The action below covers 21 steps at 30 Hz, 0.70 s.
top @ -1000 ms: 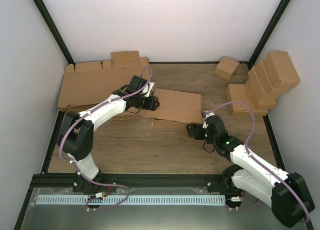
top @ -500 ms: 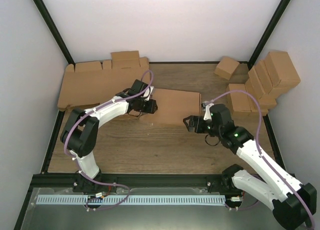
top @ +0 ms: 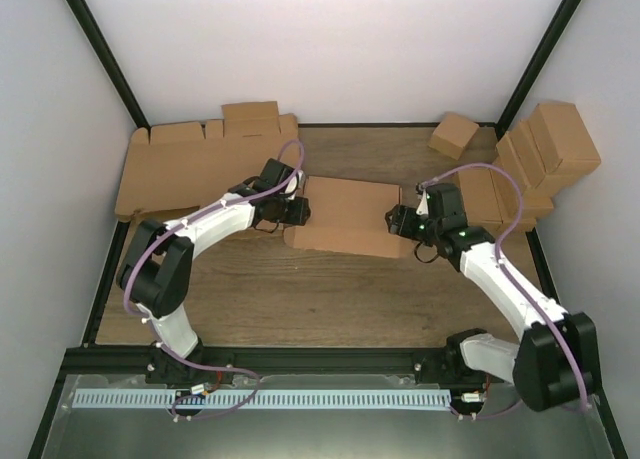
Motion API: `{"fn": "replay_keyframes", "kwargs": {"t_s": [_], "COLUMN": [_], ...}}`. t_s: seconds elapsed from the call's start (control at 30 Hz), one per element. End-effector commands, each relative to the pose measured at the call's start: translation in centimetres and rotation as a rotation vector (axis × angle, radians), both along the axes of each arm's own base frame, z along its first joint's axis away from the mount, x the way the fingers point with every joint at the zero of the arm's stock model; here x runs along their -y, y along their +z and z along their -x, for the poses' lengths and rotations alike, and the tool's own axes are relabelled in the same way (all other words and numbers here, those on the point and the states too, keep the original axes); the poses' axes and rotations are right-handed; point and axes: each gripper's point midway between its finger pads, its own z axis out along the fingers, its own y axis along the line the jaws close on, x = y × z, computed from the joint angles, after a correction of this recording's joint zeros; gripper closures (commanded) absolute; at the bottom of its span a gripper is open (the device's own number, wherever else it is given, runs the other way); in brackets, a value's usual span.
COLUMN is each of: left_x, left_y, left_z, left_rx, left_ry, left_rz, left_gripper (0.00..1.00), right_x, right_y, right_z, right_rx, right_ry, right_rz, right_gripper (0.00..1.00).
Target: Fold the paper box
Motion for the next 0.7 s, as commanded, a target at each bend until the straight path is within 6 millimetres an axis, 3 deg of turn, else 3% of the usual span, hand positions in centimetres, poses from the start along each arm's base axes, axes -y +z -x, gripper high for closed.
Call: {"fn": "replay_keyframes", "kwargs": {"t_s": [0.0,0.13,0.3,0.47,0.67], "left_x": [-1.3,-1.6,-1.6,-1.6,-1.5], "left_y": [-0.1,-1.2,-3.1,-4.2,-2.3], "left_z": [0.0,0.4,1.2,1.8,1.8], "left_rx": [0.007,-0.018,-0.068,-0.098,-0.062], "left_ry": [0.048,0.058,0.053,0.053,0.054], "left_rz": [-0.032,-0.031,-0.033,-0.023,0.006], "left_gripper": [0.52,0.54,0.57,0.58,0.58], "right_x": [1.2,2.5,2.0,2.3,2.7], "right_y": [-2.0,-5.0,-8.5,-10.2,-8.6], "right_z": [-1.6,-1.7,-0.6,0.5,0.2], "right_rx": [-0.021,-0.071,-0.181,-0.239,-0.186], "right_ry": [-0.051,-0.1,-0.087,-0.115,-0.117], "right_rz": [-0.037,-0.037,-0.058,-0.06,-0.037], "right_gripper": [0.34,0.51,0.65,0.68,0.58]}}
